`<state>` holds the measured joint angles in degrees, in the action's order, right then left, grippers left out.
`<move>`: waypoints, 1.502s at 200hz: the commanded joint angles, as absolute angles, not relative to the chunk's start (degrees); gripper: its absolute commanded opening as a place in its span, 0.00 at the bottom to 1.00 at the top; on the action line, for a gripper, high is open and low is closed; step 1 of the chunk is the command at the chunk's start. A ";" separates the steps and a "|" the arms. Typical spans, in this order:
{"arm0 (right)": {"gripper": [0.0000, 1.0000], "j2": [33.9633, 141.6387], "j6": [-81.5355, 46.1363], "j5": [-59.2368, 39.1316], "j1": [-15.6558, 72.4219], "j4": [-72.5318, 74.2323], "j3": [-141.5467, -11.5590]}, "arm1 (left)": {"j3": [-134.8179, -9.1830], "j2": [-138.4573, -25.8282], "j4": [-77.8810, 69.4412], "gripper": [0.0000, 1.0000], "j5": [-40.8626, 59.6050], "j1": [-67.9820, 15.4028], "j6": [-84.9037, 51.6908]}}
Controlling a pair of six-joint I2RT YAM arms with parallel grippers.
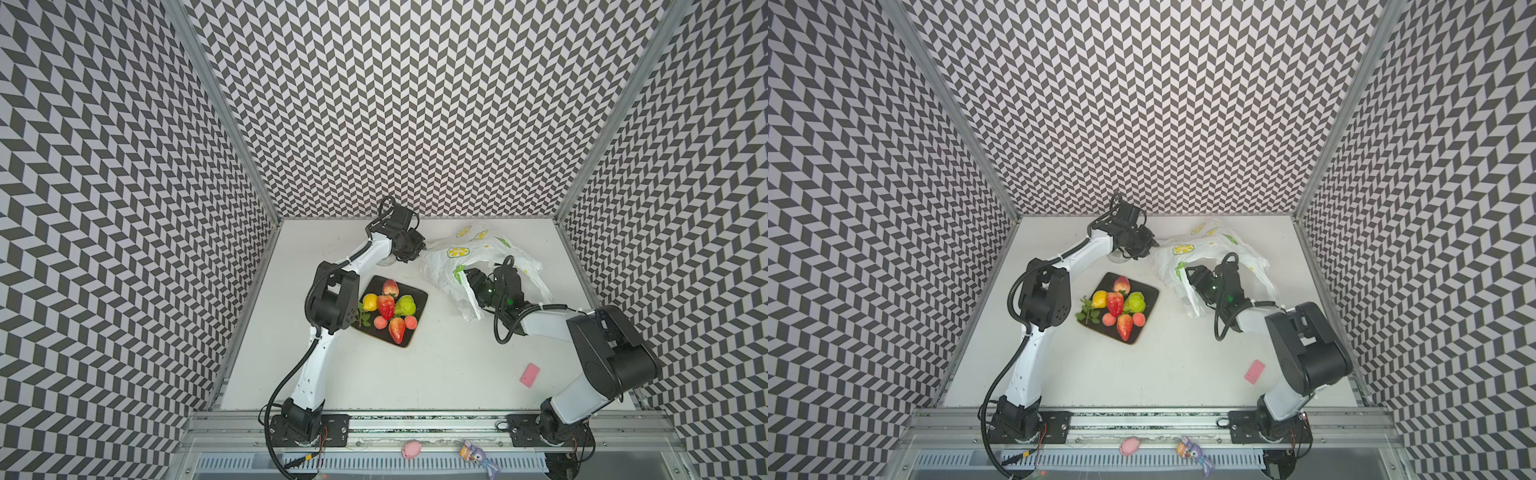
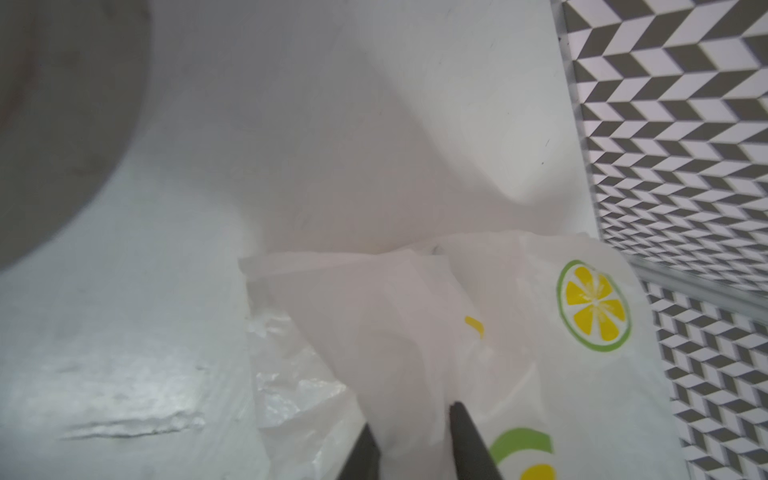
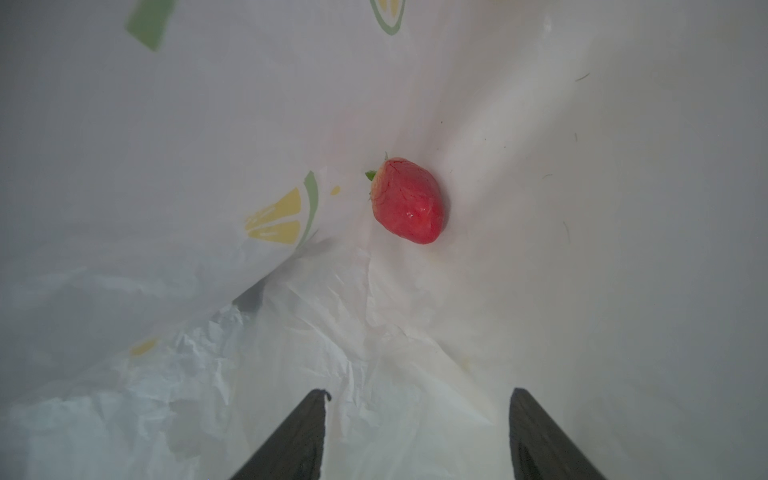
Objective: Take the fake fruits out of the plastic bag
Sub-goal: 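Lower the right gripper onto the last strawberry and close on it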
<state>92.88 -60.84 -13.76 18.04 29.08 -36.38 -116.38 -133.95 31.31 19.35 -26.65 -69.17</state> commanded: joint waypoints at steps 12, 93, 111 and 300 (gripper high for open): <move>0.69 89.41 -53.23 -11.81 15.16 24.59 -37.68 | -117.25 -131.68 25.05 0.03 21.28 -28.27 -64.66; 0.81 81.50 -38.95 -8.86 9.27 15.75 -37.11 | -115.50 -125.84 16.47 0.00 30.65 -33.72 -50.93; 0.84 80.79 -36.21 -8.31 8.57 14.94 -36.90 | -113.93 -124.69 15.21 0.00 32.22 -34.76 -49.57; 0.85 97.48 -47.78 7.00 10.72 -8.85 -53.05 | -111.40 -128.39 18.11 0.00 28.83 -33.89 -49.04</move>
<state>95.72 -43.72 3.81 10.31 -6.31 -50.72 -111.90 -130.50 18.13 29.21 -33.45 -49.32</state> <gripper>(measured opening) 0.849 0.047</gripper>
